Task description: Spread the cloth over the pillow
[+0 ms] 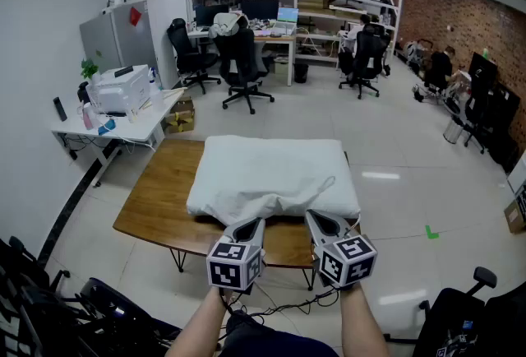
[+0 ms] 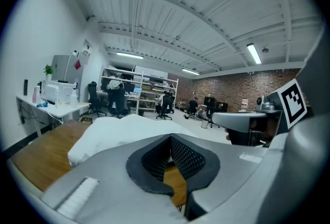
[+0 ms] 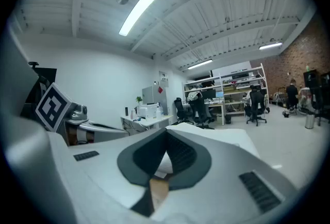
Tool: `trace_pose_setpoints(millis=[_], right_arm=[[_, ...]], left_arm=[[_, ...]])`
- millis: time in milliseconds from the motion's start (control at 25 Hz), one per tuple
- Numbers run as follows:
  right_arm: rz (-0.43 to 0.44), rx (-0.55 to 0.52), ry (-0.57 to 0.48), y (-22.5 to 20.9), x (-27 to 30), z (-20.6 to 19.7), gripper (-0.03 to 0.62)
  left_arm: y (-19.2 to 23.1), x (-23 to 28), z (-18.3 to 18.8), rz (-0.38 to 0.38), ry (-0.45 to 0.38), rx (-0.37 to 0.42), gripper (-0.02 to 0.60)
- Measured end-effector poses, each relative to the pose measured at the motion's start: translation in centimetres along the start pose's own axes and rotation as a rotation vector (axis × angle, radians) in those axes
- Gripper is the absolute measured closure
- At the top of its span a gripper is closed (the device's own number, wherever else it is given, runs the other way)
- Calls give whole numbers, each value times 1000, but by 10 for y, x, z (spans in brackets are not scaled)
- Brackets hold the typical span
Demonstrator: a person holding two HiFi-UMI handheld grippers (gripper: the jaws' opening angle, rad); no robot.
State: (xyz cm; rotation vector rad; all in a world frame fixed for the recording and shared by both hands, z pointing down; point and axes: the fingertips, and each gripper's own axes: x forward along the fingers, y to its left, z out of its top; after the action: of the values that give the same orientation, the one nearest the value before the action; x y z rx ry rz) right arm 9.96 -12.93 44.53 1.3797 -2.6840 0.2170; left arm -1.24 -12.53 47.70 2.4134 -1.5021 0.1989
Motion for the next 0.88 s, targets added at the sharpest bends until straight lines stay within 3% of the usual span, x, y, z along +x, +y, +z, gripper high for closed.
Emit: trace_pose_setpoints(millis=[200, 600, 880], right_arm=[[1, 6, 20, 0, 7, -12, 585], [17, -2, 110, 5, 24, -45, 585], [8, 10, 148, 2, 38, -53, 585]], left_arm=[[17, 9, -22, 52, 24, -6, 572], [51, 54, -103, 137, 148, 10, 566], [72, 95, -152, 145, 244, -38, 503]])
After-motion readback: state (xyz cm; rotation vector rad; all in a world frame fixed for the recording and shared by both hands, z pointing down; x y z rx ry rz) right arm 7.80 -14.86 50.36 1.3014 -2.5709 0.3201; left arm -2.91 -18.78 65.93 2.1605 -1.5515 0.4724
